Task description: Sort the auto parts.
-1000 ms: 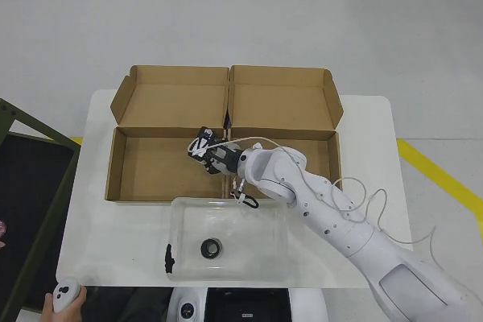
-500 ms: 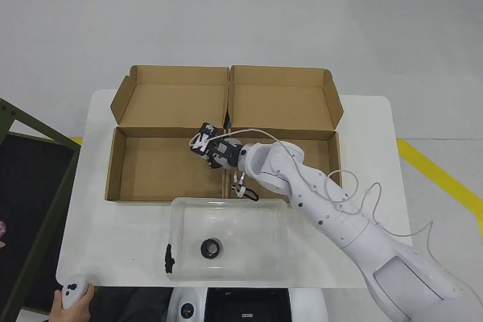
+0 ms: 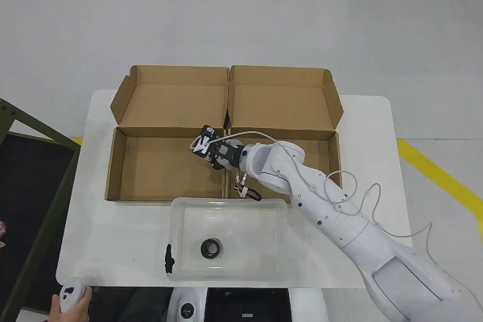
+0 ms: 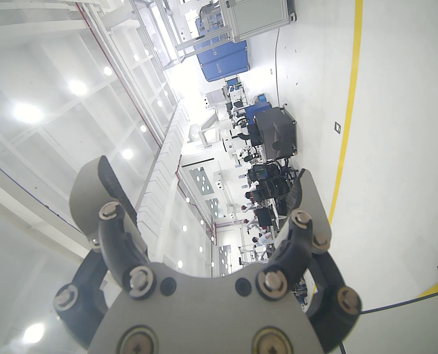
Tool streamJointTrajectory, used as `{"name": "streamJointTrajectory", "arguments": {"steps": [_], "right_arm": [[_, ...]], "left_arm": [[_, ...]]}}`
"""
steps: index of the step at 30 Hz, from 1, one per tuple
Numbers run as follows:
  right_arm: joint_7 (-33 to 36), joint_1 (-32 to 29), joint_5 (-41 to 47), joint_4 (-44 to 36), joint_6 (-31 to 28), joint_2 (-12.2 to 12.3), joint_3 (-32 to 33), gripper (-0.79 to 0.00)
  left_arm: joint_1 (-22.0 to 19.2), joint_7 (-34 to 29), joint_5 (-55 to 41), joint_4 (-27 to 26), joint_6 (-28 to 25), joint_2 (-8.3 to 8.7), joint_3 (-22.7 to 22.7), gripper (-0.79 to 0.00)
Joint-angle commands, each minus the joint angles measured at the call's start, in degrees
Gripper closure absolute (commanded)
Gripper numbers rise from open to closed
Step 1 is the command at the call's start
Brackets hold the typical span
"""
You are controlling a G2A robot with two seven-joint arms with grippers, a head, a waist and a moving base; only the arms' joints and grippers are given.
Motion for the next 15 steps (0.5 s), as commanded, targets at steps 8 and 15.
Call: {"name": "streamJointTrajectory", "arguments": {"steps": [8, 15], "right_arm": [[0.0, 0.01, 0.02, 0.01, 0.01, 0.0, 0.0, 0.0], [-0.37, -0.66, -1.99, 0.48, 1.66, -0.19, 0.24, 0.0]], "left_arm": [[0.0, 0.0, 0.0, 0.0, 0.0, 0.0, 0.0, -0.785], [0.0, 0.0, 0.0, 0.0, 0.0, 0.0, 0.0, -0.785]]}}
